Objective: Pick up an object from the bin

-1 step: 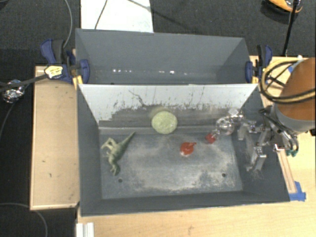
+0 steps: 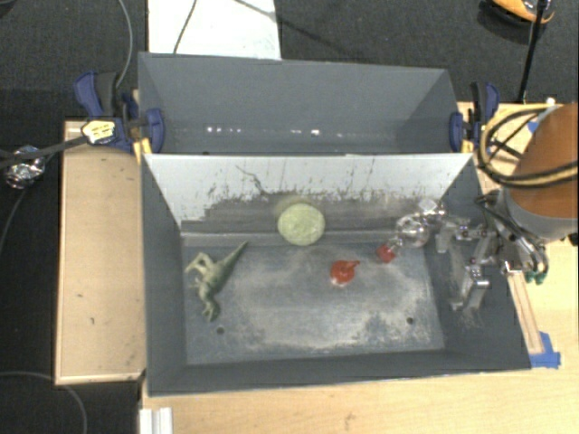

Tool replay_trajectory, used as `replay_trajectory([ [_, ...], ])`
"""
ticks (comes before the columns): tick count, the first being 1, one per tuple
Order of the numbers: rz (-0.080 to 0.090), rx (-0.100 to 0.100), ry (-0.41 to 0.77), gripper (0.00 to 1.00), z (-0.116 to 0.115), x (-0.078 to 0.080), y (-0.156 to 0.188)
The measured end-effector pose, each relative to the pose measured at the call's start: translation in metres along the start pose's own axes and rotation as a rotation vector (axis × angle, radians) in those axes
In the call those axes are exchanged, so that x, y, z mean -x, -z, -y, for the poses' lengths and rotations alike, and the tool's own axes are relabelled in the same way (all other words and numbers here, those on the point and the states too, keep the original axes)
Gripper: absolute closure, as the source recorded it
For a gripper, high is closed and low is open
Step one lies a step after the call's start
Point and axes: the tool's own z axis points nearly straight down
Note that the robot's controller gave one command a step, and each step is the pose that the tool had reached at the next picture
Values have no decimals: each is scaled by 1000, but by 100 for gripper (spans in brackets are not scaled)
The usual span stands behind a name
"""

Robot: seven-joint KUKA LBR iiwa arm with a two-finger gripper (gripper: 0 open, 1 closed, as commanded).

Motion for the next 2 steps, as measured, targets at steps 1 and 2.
replay_trajectory([
  [1,2,0,102,0,-33,18,-38],
  [2,2,1,151,0,-79,47,-59],
])
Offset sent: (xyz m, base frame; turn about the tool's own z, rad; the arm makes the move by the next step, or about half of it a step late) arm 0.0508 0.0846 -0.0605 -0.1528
